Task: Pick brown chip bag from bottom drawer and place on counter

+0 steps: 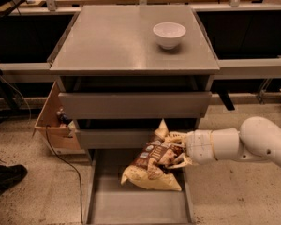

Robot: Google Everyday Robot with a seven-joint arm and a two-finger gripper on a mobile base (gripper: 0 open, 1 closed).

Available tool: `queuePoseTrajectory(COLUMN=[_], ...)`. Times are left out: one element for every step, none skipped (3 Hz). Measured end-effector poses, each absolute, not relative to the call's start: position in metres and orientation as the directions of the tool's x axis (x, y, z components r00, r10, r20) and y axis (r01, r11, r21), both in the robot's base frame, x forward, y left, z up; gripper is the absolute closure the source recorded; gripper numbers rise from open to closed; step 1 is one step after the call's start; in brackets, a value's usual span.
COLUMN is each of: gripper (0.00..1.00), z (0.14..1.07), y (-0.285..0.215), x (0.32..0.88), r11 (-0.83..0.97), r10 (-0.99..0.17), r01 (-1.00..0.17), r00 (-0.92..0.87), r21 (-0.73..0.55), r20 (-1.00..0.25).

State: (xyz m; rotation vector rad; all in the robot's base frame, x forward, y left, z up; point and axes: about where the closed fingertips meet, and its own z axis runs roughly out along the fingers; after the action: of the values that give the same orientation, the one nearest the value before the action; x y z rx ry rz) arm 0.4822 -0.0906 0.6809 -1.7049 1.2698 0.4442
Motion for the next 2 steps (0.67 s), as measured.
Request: queuePoseTrajectory(gripper=[1.00,1.00], z=[0.738,0.802], y=[-0.061,-0.027], x=[0.461,0.438], r11=[-0.090,-0.168], r10=[-0.532,-0.520], r01=[-0.839,-0.758], r00=[0.496,0.611], r21=[-0.537,-0.630], r20=[-0.686,-0.597])
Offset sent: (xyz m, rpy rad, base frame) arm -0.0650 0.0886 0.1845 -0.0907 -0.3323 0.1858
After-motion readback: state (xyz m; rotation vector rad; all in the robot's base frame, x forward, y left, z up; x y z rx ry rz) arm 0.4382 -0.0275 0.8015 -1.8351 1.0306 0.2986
